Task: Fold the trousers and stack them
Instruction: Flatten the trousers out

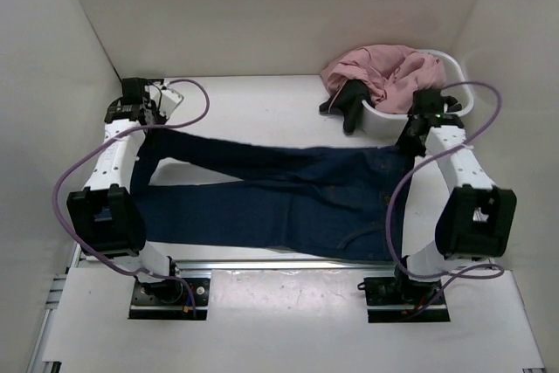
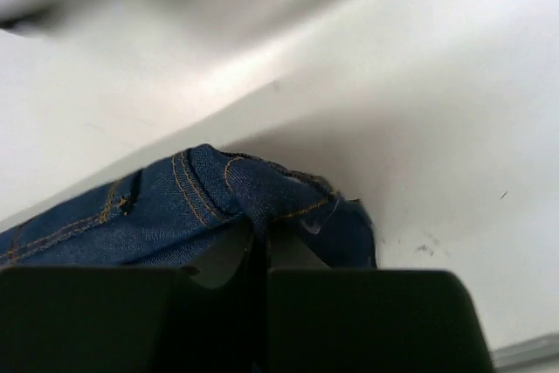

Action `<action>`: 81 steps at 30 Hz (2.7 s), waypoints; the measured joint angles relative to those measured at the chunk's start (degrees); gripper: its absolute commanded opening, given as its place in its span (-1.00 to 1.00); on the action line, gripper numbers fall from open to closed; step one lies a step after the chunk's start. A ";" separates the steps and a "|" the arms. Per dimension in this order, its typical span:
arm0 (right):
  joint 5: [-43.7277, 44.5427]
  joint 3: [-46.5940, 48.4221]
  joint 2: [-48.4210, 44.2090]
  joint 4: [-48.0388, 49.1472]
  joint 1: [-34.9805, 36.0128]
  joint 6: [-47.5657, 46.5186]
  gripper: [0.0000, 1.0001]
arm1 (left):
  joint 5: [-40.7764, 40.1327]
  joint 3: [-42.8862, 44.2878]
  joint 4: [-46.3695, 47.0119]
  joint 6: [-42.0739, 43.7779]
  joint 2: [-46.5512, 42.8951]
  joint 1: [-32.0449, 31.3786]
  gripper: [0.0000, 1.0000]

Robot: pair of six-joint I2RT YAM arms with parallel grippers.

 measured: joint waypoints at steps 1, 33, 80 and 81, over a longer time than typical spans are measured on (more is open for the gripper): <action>0.04 1.33 -1.64 0.33 0.00 -0.72 -0.99 | -0.02 0.96 -0.02 0.02 0.00 0.07 -0.72; 0.37 -3.82 -8.96 -2.84 -2.69 16.41 0.67 | -0.92 -20.26 -3.61 -3.85 -3.54 1.01 -0.72; -53.77 -30.27 -26.53 1.60 -25.46 -4.15 0.58 | -5.16 -9.55 -0.50 -3.98 9.86 12.70 -0.72; -52.59 -30.16 -26.95 0.31 -25.46 -3.23 0.61 | -5.03 -10.19 -0.55 -4.00 9.46 12.68 -0.72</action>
